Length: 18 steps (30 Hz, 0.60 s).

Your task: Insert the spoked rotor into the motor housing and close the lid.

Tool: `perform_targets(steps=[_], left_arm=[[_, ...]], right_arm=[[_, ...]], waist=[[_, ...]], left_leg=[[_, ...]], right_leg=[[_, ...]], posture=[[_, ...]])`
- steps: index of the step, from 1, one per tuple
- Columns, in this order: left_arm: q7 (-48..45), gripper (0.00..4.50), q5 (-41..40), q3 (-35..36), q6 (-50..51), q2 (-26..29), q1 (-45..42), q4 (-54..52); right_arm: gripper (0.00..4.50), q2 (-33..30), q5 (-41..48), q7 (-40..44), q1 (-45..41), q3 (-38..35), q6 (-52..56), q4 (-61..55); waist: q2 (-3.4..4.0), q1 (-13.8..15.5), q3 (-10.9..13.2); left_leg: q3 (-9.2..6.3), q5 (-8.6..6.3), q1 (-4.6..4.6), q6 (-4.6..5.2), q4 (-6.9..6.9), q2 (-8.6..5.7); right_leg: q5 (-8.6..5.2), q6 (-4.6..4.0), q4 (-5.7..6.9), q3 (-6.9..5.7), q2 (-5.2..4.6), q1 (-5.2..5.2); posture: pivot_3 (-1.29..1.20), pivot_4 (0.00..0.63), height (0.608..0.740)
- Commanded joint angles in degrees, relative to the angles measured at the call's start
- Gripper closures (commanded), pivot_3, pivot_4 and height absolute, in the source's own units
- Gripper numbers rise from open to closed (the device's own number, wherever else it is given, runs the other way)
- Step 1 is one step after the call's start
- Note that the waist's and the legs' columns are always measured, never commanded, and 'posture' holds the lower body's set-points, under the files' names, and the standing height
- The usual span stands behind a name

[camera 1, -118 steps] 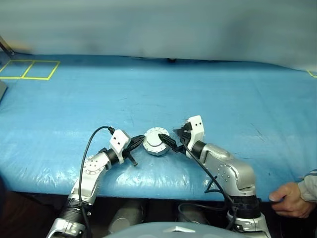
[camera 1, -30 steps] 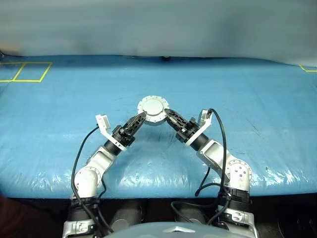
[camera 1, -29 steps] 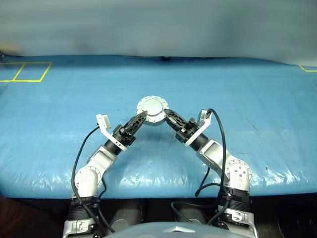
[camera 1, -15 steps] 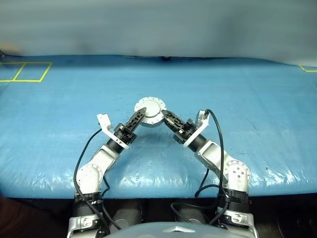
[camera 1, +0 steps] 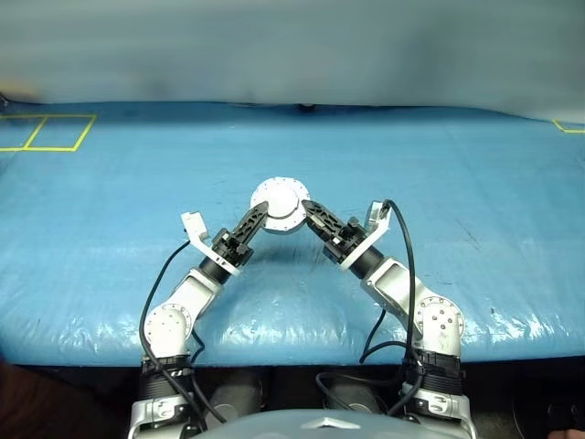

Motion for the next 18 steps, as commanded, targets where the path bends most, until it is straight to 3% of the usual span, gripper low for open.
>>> perform_targets(steps=[1, 9, 16, 18], left_arm=[[-0.56, 2.36, 0.35, -3.4, 2.74, -0.47, -0.21, -0.82], [-0.11, 2.36, 0.19, -2.59, 1.53, -1.13, -0.34, -1.03], [0.7, 2.36, 1.58, -1.22, -0.61, -2.04, -0.56, -0.45], [1.15, 2.36, 2.11, -0.66, -1.58, -2.48, -0.77, 0.03]], right_arm=[[3.23, 1.09, 3.2, 1.5, -1.62, 3.02, 0.32, -3.73], [3.23, 0.17, 0.35, 2.9, -1.74, 3.7, 0.06, -3.82], [0.98, -0.48, -2.66, 3.82, -1.69, 4.11, -0.98, -4.0], [0.98, -0.48, -3.06, 3.93, -1.75, 4.03, -1.53, -3.98]], waist=[[0.0, 0.0, 0.0], [0.0, 0.01, 0.0], [0.0, -0.01, 0.0], [0.0, 0.02, 0.0]], left_leg=[[0.0, 0.0, 0.0, 0.0, 0.0, 0.0], [0.01, 0.0, 0.0, 0.0, 0.01, 0.0], [0.02, -0.01, 0.0, 0.01, 0.02, 0.0], [0.02, -0.01, 0.0, 0.01, 0.02, 0.0]], right_leg=[[0.0, 0.0, 0.0, 0.0, 0.0, 0.0], [0.0, 0.0, 0.0, 0.0, 0.0, 0.01], [0.0, 0.01, 0.0, 0.01, 0.0, 0.01], [0.0, 0.01, 0.0, 0.01, 0.0, 0.01]], posture=[[0.0, 0.15, 0.74], [0.0, 0.15, 0.74], [0.0, 0.15, 0.74], [0.0, 0.15, 0.74]])
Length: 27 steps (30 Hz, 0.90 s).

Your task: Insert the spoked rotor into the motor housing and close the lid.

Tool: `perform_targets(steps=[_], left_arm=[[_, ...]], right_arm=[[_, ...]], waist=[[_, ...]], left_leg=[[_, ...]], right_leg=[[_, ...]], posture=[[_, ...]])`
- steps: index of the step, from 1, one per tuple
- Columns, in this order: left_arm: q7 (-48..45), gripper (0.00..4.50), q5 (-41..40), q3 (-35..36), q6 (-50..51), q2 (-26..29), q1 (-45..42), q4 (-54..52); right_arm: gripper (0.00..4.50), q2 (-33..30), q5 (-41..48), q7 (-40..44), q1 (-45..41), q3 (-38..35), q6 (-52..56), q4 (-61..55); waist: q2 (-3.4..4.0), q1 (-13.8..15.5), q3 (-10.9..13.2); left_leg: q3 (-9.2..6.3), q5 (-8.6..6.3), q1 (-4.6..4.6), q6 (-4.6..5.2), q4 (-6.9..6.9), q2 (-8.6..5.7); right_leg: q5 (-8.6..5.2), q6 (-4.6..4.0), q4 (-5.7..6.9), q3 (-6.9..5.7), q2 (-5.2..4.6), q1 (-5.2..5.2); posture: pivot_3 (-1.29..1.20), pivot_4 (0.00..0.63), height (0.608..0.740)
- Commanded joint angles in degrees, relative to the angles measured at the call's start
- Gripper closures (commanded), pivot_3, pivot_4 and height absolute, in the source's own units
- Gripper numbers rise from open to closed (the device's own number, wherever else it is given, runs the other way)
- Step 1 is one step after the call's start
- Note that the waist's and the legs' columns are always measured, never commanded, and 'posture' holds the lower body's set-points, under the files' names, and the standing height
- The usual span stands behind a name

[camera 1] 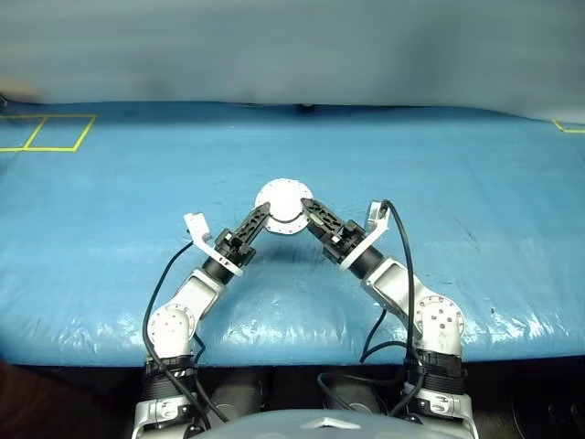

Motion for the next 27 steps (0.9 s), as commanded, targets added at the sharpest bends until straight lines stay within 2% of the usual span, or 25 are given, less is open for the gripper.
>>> perform_targets(steps=[1, 9, 22, 25, 27], left_arm=[[0.12, 2.36, 1.1, -0.78, -1.26, -1.09, -0.85, 0.01], [3.46, 2.36, 4.24, 1.33, -7.14, -2.85, -2.09, 1.93], [1.99, 2.36, 3.79, -0.27, -6.0, -1.75, -1.18, 1.5], [1.84, 2.36, 3.93, -0.41, -6.03, -1.65, -1.17, 1.51], [1.81, 2.36, 3.99, -0.5, -6.04, -1.59, -1.11, 1.48]], right_arm=[[0.98, 0.62, 0.63, 2.39, -1.68, 2.18, -0.44, -3.74], [0.98, 0.24, -2.41, 2.37, -1.61, 2.01, -1.9, -3.16], [0.98, 0.19, -2.01, 3.49, -1.45, 2.36, -1.74, -2.87], [1.57, 0.23, -1.78, 3.64, -1.46, 2.32, -1.66, -2.81], [2.17, 0.28, -1.5, 3.86, -1.43, 2.28, -1.59, -2.76]], waist=[[0.0, 0.04, 0.0], [0.0, 0.05, 0.0], [-0.01, 0.03, 0.0], [-0.01, 0.05, 0.0], [-0.01, 0.01, 0.0]], left_leg=[[0.0, 0.0, 0.0, 0.0, 0.0, 0.0], [0.01, 0.0, 0.0, 0.0, 0.03, 0.0], [0.02, -0.02, -0.01, 0.03, 0.08, -0.01], [0.02, -0.02, -0.01, 0.03, 0.08, -0.02], [0.02, -0.02, -0.01, 0.03, 0.08, -0.01]], right_leg=[[0.0, 0.0, 0.0, 0.0, 0.0, 0.0], [0.01, 0.01, 0.01, 0.0, 0.0, 0.01], [0.04, 0.05, 0.01, 0.0, 0.0, 0.02], [0.04, 0.06, 0.0, 0.0, 0.0, 0.02], [0.04, 0.06, 0.0, 0.0, 0.0, 0.03]], posture=[[0.0, 0.15, 0.74], [0.0, 0.15, 0.74], [0.0, 0.15, 0.74], [0.0, 0.15, 0.74], [0.0, 0.15, 0.74]])
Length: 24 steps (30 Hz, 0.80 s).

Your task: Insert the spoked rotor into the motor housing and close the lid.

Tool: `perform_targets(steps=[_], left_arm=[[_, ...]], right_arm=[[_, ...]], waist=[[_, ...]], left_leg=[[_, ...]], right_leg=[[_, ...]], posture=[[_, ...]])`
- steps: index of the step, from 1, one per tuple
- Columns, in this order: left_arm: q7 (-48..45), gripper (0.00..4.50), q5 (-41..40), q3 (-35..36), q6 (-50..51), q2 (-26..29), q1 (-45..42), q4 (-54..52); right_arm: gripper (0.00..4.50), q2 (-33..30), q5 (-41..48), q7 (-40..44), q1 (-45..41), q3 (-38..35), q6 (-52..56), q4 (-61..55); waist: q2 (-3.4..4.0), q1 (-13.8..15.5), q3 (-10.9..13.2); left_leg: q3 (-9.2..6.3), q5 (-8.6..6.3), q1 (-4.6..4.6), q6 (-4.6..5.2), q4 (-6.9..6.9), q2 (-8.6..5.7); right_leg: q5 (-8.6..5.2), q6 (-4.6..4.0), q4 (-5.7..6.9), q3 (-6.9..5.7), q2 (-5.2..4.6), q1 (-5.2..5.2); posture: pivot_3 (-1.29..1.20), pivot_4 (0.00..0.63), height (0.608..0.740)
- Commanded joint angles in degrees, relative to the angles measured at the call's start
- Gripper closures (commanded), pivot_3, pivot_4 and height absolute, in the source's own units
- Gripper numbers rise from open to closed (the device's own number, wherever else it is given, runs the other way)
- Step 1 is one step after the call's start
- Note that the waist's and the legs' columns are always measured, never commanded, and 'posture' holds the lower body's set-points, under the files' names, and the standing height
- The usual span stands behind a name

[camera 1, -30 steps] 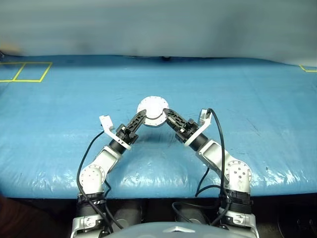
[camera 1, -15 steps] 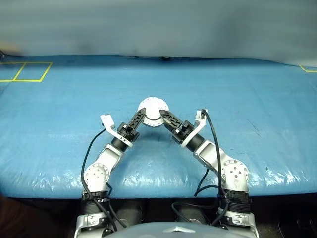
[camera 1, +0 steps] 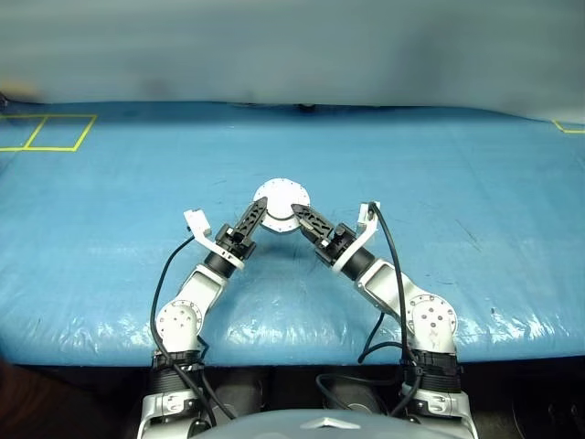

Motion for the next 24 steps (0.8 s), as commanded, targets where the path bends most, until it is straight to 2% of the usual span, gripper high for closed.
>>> perform_targets(steps=[1, 2, 24], left_arm=[[0.38, 2.36, 1.15, -0.24, -0.29, -0.21, 0.62, -0.51], [0.35, 2.36, 1.19, -0.41, -0.28, -0.08, 0.72, -0.54], [-0.52, 2.36, -2.27, -0.07, 0.19, -0.27, 1.27, -0.81]], right_arm=[[2.48, 0.75, 2.9, 3.18, -1.45, 0.15, -0.36, -3.34], [2.61, 0.76, 3.05, 3.35, -1.44, 0.16, -0.3, -3.29], [2.7, 1.41, 6.71, 3.56, -1.25, -0.56, -0.46, -3.32]], waist=[[0.0, -0.09, 0.0], [0.0, -0.07, 0.0], [0.0, -0.04, 0.0]], left_leg=[[0.01, 0.0, 0.0, 0.0, 0.0, 0.0], [0.01, 0.0, 0.0, 0.0, -0.01, 0.01], [0.02, 0.0, 0.01, 0.0, 0.02, 0.0]], right_leg=[[0.0, 0.0, 0.0, 0.01, 0.0, -0.01], [0.0, 0.0, 0.0, 0.02, 0.01, -0.01], [0.01, 0.01, 0.01, 0.02, 0.0, 0.0]], posture=[[0.0, 0.15, 0.74], [0.0, 0.15, 0.74], [0.0, 0.15, 0.74]])
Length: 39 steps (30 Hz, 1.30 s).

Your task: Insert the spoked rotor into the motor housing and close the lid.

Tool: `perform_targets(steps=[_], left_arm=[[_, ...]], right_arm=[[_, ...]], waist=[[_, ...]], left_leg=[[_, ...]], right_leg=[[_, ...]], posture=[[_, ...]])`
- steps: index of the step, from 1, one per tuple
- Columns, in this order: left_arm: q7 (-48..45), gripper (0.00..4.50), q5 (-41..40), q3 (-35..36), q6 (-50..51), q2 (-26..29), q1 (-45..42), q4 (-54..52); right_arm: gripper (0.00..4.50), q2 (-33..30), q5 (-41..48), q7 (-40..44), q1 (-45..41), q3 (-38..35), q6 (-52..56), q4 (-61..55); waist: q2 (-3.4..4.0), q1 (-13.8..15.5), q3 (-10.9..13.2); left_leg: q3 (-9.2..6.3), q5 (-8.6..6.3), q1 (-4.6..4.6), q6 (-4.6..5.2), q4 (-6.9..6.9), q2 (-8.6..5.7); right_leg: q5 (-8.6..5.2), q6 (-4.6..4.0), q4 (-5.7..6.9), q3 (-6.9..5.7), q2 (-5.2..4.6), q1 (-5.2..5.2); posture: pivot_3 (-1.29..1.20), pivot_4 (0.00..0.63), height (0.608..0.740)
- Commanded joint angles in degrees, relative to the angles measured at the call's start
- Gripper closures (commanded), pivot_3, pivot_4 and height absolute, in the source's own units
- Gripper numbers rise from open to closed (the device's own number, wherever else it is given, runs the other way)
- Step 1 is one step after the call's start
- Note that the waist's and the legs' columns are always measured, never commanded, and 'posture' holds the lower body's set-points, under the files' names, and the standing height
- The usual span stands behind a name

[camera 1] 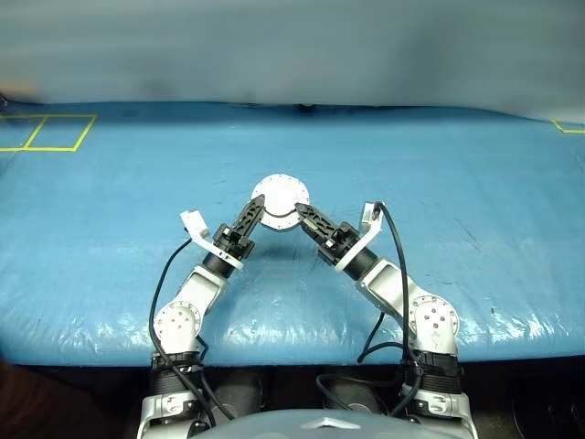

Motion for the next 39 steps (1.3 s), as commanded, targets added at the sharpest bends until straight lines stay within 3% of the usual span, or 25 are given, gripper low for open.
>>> perform_targets(steps=[1, 22, 25, 39], left_arm=[[0.45, 2.36, 1.06, -0.38, 0.18, -0.3, 0.76, -0.95], [-3.96, 2.36, -0.56, -1.24, 0.33, -0.37, 2.08, -3.16], [-3.96, 2.36, -0.3, -1.28, 0.24, -0.43, 2.03, -3.09], [0.78, 2.36, -3.51, 0.11, 0.65, -1.45, 1.5, -1.79]], right_arm=[[2.7, 1.04, 3.5, 2.03, -1.39, 0.12, -0.48, -3.4], [2.7, 1.44, 4.63, 1.21, -1.39, 0.35, -0.37, -3.51], [3.24, 1.4, 4.45, 1.05, -1.36, 0.37, -0.41, -3.56], [3.27, 2.45, 8.56, 0.54, -2.05, -1.09, -1.17, -3.45]], waist=[[0.0, 0.01, 0.0], [0.0, 0.01, 0.0], [0.0, 0.01, 0.0], [0.0, 0.02, 0.0]], left_leg=[[0.0, 0.0, 0.0, 0.0, 0.0, 0.0], [0.01, -0.01, 0.0, 0.01, 0.0, 0.0], [0.01, -0.01, 0.0, 0.01, 0.0, 0.0], [0.01, 0.0, 0.0, 0.01, 0.0, 0.0]], right_leg=[[0.0, 0.0, 0.0, 0.0, 0.0, 0.0], [0.0, 0.0, 0.0, 0.01, 0.0, 0.0], [0.0, 0.0, 0.0, 0.01, 0.0, -0.01], [0.0, 0.0, 0.0, 0.01, 0.0, 0.0]], posture=[[0.0, 0.15, 0.74], [0.0, 0.15, 0.74], [0.0, 0.15, 0.74], [0.0, 0.15, 0.74]])
